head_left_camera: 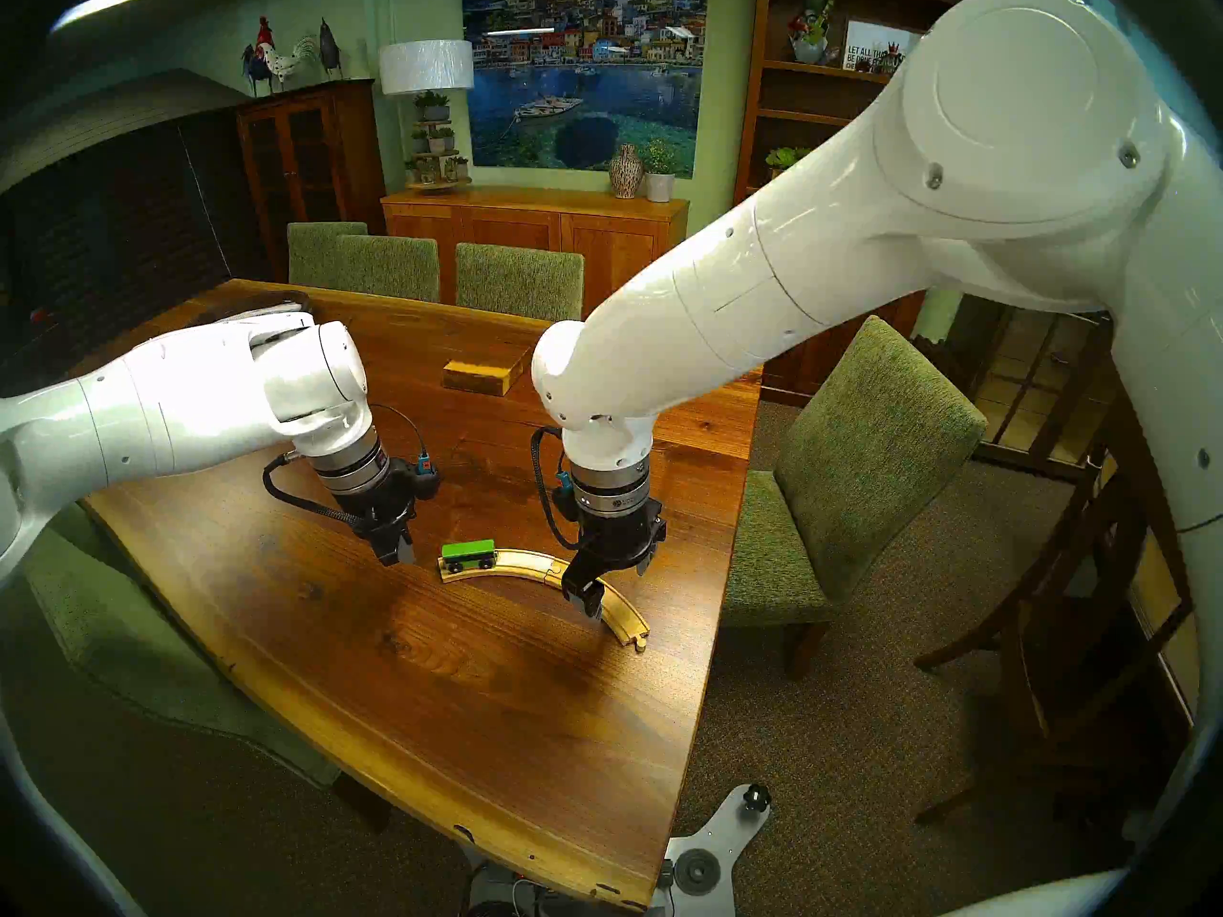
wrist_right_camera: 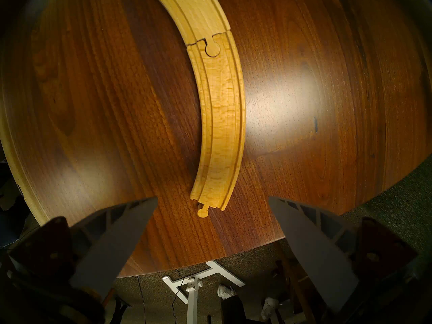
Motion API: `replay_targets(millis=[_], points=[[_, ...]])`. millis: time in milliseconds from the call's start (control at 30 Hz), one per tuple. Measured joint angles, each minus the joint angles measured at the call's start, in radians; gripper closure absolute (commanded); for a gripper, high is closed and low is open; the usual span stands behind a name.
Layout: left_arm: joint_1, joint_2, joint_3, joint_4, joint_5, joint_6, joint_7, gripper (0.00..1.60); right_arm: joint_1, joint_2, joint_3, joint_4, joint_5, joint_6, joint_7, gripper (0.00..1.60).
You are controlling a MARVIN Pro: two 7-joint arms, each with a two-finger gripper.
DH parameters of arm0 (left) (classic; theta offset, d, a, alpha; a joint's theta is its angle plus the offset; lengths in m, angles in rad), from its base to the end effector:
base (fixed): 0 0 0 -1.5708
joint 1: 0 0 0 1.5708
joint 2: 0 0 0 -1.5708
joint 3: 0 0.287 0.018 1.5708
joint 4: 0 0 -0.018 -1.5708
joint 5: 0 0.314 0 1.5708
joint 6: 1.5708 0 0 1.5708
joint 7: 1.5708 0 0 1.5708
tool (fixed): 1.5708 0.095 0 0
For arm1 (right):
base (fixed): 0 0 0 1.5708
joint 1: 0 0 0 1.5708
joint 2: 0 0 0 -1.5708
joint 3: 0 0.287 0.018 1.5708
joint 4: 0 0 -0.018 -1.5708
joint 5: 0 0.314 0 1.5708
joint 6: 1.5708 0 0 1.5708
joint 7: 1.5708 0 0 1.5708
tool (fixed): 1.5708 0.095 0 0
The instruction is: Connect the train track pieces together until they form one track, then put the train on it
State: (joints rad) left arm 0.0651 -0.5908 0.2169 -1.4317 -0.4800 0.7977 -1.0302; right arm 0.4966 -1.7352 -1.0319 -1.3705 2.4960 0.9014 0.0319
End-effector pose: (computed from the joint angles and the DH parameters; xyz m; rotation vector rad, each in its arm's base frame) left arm 0.4585 0.1020 -0.1943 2.6022 -1.6480 0.1571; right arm 0.4234 0.2148 -0.1780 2.7867 1.2945 -0.1000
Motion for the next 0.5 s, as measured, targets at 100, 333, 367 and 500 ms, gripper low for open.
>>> replay_targets(millis=[100, 333, 367, 500], points=[[0.003, 0.001, 0.001, 0.004, -0.006, -0.008, -0.002, 1.6, 0.0, 0.0, 0.0, 0.0, 0.0, 0.0, 0.0, 0.0], [0.014, -0.014, 0.0, 0.035, -0.021, -0.029, -0.019, 1.6, 0.0, 0.0, 0.0, 0.0, 0.0, 0.0, 0.0, 0.0], [0.015, -0.017, 0.0, 0.038, -0.023, -0.03, -0.02, 1.6, 0.0, 0.0, 0.0, 0.0, 0.0, 0.0, 0.0, 0.0], [0.022, -0.037, -0.003, 0.062, -0.032, -0.044, -0.025, 1.6, 0.0, 0.0, 0.0, 0.0, 0.0, 0.0, 0.0, 0.0]])
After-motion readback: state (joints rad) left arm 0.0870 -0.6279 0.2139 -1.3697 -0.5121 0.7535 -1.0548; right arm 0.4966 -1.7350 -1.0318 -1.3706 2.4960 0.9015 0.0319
